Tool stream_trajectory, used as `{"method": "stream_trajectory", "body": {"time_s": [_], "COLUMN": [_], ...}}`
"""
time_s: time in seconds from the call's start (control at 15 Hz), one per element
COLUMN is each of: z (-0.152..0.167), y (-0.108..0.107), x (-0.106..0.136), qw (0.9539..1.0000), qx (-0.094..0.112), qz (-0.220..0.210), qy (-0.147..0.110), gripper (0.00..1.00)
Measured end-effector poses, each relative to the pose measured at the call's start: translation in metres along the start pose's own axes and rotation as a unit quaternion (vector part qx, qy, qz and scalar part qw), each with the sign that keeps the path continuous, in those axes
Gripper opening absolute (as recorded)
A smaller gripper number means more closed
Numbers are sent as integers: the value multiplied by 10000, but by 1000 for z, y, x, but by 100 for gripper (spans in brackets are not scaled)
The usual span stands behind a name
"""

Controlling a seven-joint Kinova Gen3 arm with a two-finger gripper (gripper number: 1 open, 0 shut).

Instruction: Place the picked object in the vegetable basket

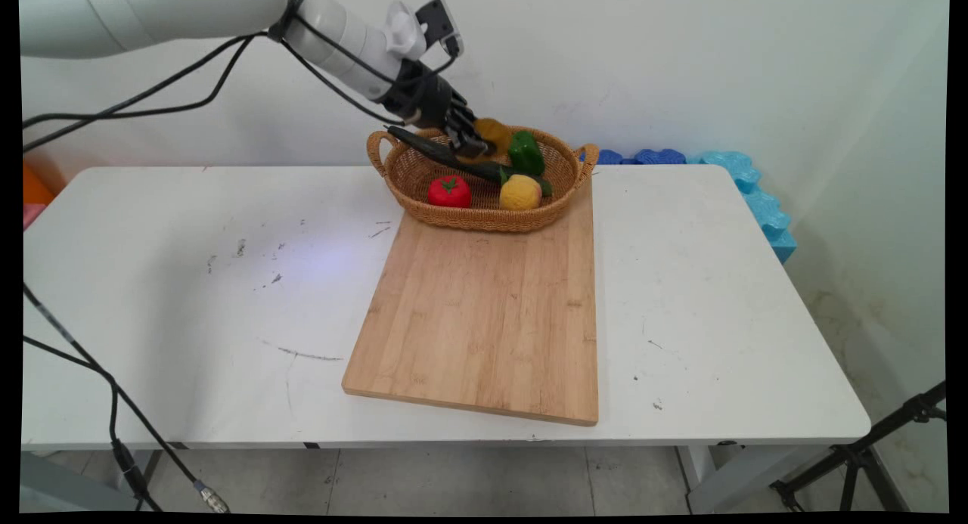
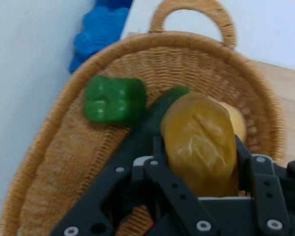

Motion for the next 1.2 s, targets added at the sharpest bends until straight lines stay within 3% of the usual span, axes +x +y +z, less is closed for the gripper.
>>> {"method": "stream_trajectory", "body": {"time_s": [0.53,1.13,1.2], "z": [12,26,28], "y": [-53,-70,-71], "x": [-22,-43,-45], "qw": [9987,9979,9979], "qx": [405,437,424], "qz": [-237,-279,-271], "qy": [-215,-398,-408], "gripper": [0,0,100]}}
